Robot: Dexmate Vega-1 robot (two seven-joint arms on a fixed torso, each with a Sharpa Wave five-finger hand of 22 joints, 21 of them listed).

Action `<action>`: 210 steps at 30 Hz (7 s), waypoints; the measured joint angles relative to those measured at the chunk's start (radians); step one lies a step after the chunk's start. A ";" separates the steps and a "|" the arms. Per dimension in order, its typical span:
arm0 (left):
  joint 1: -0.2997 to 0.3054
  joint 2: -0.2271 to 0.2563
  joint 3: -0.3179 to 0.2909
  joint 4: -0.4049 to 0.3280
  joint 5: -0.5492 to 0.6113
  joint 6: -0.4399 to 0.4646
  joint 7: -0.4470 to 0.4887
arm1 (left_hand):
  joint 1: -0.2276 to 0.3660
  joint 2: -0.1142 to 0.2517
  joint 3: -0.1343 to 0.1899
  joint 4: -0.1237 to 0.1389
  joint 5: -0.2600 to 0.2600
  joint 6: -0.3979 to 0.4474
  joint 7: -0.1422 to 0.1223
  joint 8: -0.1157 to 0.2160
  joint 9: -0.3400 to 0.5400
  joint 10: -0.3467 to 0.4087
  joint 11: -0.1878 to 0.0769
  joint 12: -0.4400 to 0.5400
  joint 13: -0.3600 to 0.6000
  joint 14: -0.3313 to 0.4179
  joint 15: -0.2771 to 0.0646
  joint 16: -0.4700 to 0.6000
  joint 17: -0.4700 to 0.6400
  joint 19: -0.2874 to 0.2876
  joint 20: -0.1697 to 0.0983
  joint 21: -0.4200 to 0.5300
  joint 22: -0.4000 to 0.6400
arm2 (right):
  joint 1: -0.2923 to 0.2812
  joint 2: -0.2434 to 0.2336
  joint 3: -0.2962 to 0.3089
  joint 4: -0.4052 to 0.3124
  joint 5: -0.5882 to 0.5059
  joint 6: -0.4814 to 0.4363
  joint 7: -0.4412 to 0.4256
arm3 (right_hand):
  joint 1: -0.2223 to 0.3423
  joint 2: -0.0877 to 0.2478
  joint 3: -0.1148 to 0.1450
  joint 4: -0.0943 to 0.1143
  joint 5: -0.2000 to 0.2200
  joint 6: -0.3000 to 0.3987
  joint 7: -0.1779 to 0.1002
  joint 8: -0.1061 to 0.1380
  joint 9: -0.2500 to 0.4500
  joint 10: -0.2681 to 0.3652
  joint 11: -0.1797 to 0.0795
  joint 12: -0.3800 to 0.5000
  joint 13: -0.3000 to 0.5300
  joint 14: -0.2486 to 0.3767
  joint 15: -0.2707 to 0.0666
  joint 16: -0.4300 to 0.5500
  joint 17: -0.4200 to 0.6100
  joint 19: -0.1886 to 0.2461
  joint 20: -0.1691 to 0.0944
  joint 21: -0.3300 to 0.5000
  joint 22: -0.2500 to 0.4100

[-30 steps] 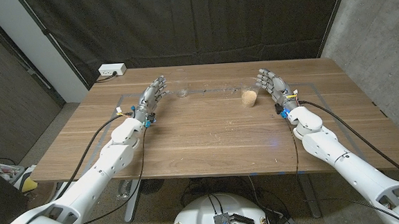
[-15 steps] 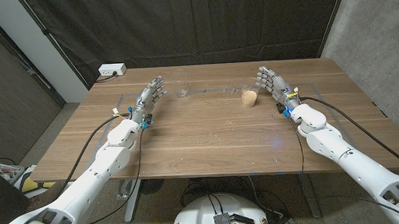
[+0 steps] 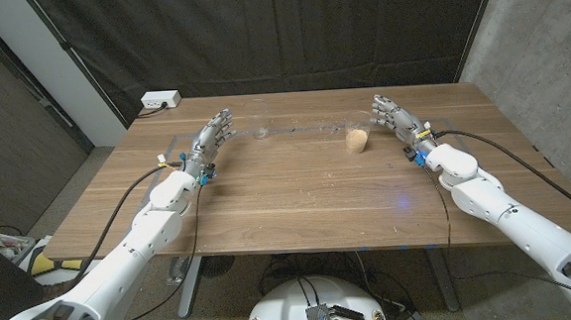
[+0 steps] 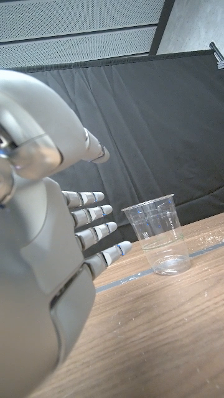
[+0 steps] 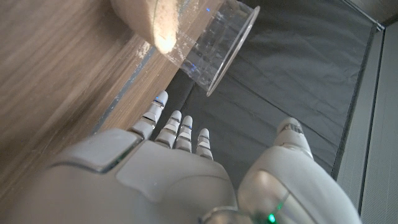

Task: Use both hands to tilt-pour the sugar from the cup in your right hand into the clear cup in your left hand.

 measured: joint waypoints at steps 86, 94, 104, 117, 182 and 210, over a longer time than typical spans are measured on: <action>-0.053 0.085 0.068 -0.135 0.115 0.161 0.025 | -0.012 -0.012 0.006 -0.006 0.000 0.009 0.002 0.000 0.000 0.012 -0.001 -0.001 0.002 0.000 0.000 0.000 0.000 0.003 0.003 -0.009 0.005 | -0.018 -0.253 -0.127 -0.038 -0.692 -0.085 -0.303 | 0.035 -0.015 -0.212 0.006 0.122 -0.017 0.173 0.038 -0.077 -0.001 0.156 0.017 -0.126 -0.026 0.095 0.008 -0.025 0.040 -0.053 -0.133 -0.008; -0.053 0.082 0.069 -0.118 0.113 0.154 0.011 | -0.012 -0.012 0.008 -0.008 0.000 0.013 0.006 0.000 0.000 0.012 -0.001 -0.001 0.002 0.000 0.000 0.000 0.000 0.003 0.003 -0.009 0.005 | -0.018 -0.246 -0.143 -0.082 -0.684 -0.134 -0.279 | 0.035 -0.015 -0.212 0.006 0.122 -0.009 0.171 0.042 -0.077 -0.001 0.156 0.017 -0.127 -0.026 0.095 0.008 -0.025 0.040 -0.053 -0.139 -0.008; -0.054 0.082 0.062 -0.086 0.096 0.125 -0.019 | -0.012 -0.012 0.008 -0.008 0.000 0.022 0.007 0.000 0.000 0.012 -0.001 -0.001 0.002 0.000 0.000 0.000 0.000 0.003 0.003 -0.013 0.004 | -0.011 -0.224 -0.155 -0.132 -0.658 -0.192 -0.249 | 0.039 -0.012 -0.216 0.010 0.126 0.001 0.172 0.042 -0.077 -0.001 0.156 0.017 -0.130 -0.026 0.095 0.008 -0.025 0.040 -0.053 -0.145 -0.008; -0.058 0.082 0.048 -0.042 0.072 0.095 -0.050 | -0.012 -0.012 0.008 -0.008 0.000 0.023 0.009 0.000 0.000 0.017 -0.007 -0.001 0.002 0.000 0.000 0.000 0.000 0.003 0.003 -0.013 0.004 | 0.005 -0.174 -0.163 -0.157 -0.620 -0.239 -0.242 | 0.039 -0.011 -0.216 0.010 0.129 0.001 0.172 0.042 -0.077 0.003 0.159 0.017 -0.132 -0.021 0.100 0.008 -0.025 0.034 -0.048 -0.151 -0.008; -0.153 0.019 0.057 0.193 0.036 0.016 -0.176 | -0.017 -0.006 0.015 -0.010 0.000 0.034 0.012 0.000 0.000 0.032 0.000 0.004 0.007 0.005 -0.005 0.000 0.003 0.003 0.003 -0.023 0.004 | 0.035 0.096 -0.173 -0.026 -0.406 -0.209 -0.379 | 0.173 0.112 -0.177 0.009 0.132 0.031 0.062 0.052 -0.052 0.056 -0.018 0.092 -0.073 0.088 -0.044 0.044 0.014 0.112 -0.034 -0.184 0.010; -0.238 -0.013 0.086 0.282 0.064 0.021 -0.207 | -0.026 0.003 0.015 -0.010 0.000 0.034 0.012 0.000 0.000 0.052 -0.001 0.007 0.007 0.023 -0.005 0.015 0.007 0.003 0.003 -0.023 0.004 | 0.096 0.241 -0.197 0.245 -0.422 0.036 -0.540 | 0.260 0.170 -0.138 0.005 0.094 0.083 0.018 0.098 -0.009 0.106 -0.063 0.225 0.052 0.200 -0.048 0.124 0.120 0.174 -0.081 -0.164 0.034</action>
